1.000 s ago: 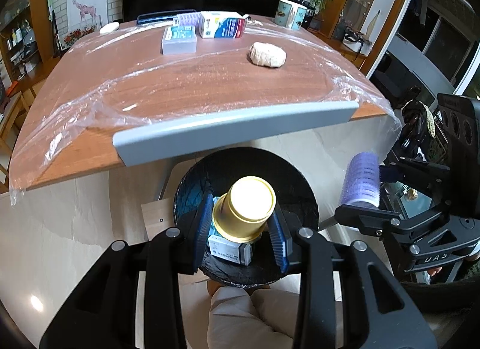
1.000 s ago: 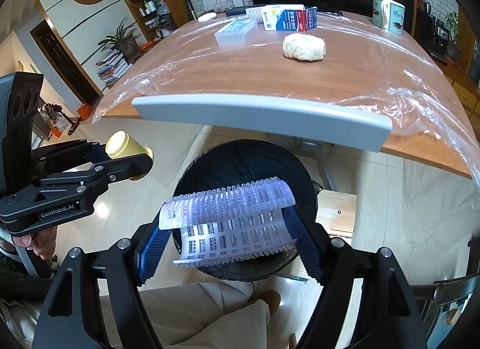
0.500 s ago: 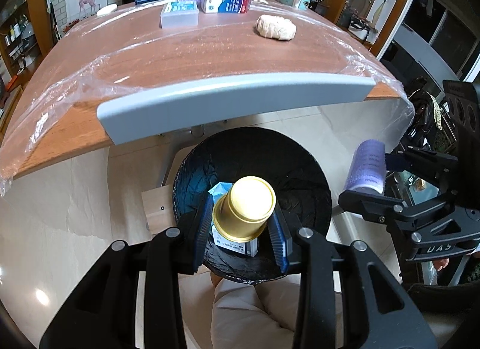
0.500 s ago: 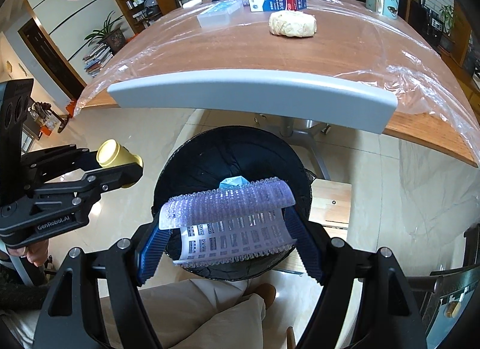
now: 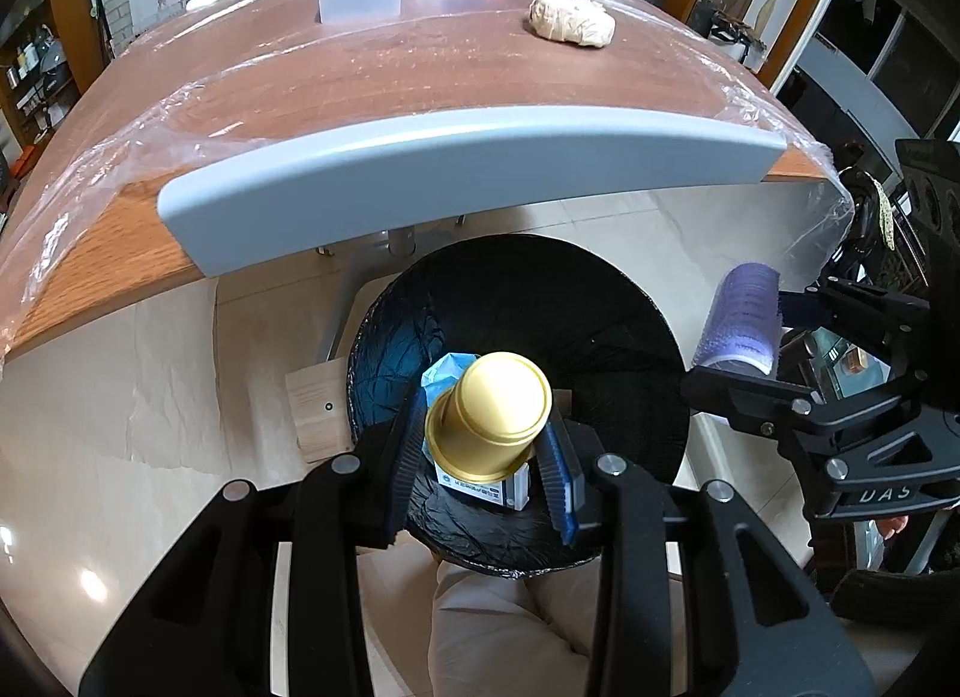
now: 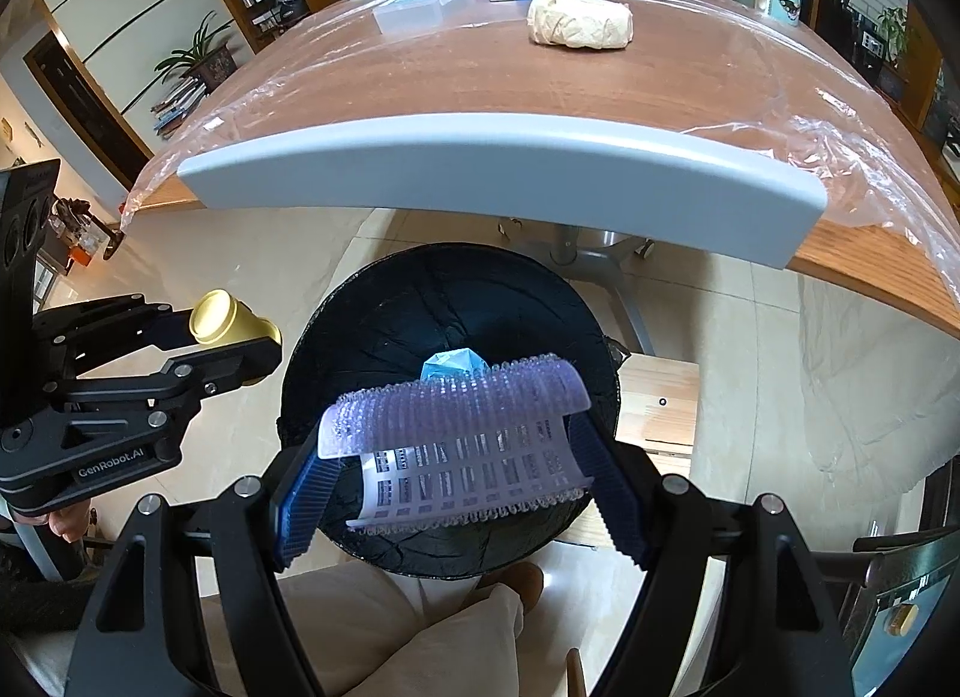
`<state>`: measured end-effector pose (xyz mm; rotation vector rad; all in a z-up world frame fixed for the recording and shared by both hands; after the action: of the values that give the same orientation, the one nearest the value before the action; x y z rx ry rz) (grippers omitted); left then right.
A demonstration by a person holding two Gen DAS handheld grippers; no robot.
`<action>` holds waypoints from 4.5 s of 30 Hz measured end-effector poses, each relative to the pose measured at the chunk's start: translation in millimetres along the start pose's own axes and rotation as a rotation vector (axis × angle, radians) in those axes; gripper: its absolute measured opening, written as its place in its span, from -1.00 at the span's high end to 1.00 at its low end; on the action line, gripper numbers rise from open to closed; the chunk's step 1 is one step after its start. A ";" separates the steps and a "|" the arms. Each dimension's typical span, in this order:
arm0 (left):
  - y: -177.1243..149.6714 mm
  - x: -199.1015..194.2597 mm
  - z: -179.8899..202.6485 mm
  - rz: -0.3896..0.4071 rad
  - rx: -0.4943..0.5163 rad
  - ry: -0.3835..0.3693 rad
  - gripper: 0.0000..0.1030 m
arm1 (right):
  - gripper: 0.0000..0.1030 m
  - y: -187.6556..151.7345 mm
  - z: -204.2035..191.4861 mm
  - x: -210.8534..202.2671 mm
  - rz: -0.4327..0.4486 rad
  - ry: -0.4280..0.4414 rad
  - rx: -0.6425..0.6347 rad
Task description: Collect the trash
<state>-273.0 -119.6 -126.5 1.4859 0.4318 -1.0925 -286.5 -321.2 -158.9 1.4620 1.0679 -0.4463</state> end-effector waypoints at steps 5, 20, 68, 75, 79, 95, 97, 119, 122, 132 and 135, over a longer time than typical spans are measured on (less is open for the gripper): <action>-0.2 5.0 0.5 -0.010 0.006 0.000 0.27 | -0.45 0.4 0.0 4.6 -0.008 0.001 0.006; 6.0 11.2 2.9 -0.011 -0.001 -0.002 -0.16 | -0.57 1.3 -2.0 8.6 -0.009 0.007 0.011; 177.8 -8.2 -90.9 0.175 -0.203 0.093 -0.95 | -0.92 174.8 46.1 -21.6 0.293 -0.205 0.206; 202.2 14.0 -96.8 0.163 -0.174 0.141 -0.95 | -0.92 186.0 58.7 3.5 0.256 -0.235 0.220; 214.8 31.5 -92.1 0.147 -0.153 0.155 -0.95 | -0.92 191.6 66.5 17.9 0.232 -0.226 0.228; 240.5 92.7 -90.6 0.062 -0.108 0.214 -0.82 | -0.67 196.8 67.7 56.6 0.155 -0.211 0.162; 240.0 96.7 -90.2 0.052 -0.109 0.212 -0.77 | -0.61 196.6 66.7 57.9 0.147 -0.231 0.145; 242.9 94.3 -82.1 0.097 -0.069 0.219 -0.07 | 0.02 199.2 65.6 49.1 0.170 -0.214 0.124; 241.0 88.7 -82.1 0.106 -0.076 0.210 -0.07 | 0.02 203.4 70.1 43.9 0.182 -0.198 0.151; 235.9 65.8 -75.2 0.142 -0.073 0.180 -0.07 | 0.02 215.3 79.8 30.4 0.218 -0.182 0.192; 233.2 59.3 -73.2 0.150 -0.077 0.172 -0.07 | 0.02 217.4 78.2 26.6 0.225 -0.177 0.189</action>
<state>-33.4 -129.1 -50.4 1.5242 0.4686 -0.8251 -73.4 -355.4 -72.1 1.6551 0.7264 -0.5160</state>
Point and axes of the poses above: each gripper's, at about its wrist camera, not at the fingertips, and x roughly the way its jaws point, z to its right, y to its top, the point moved 10 cm from there along x, roughly the way its jaws point, and after that the axes turned 8 degrees about z, right-handed, at the moved point
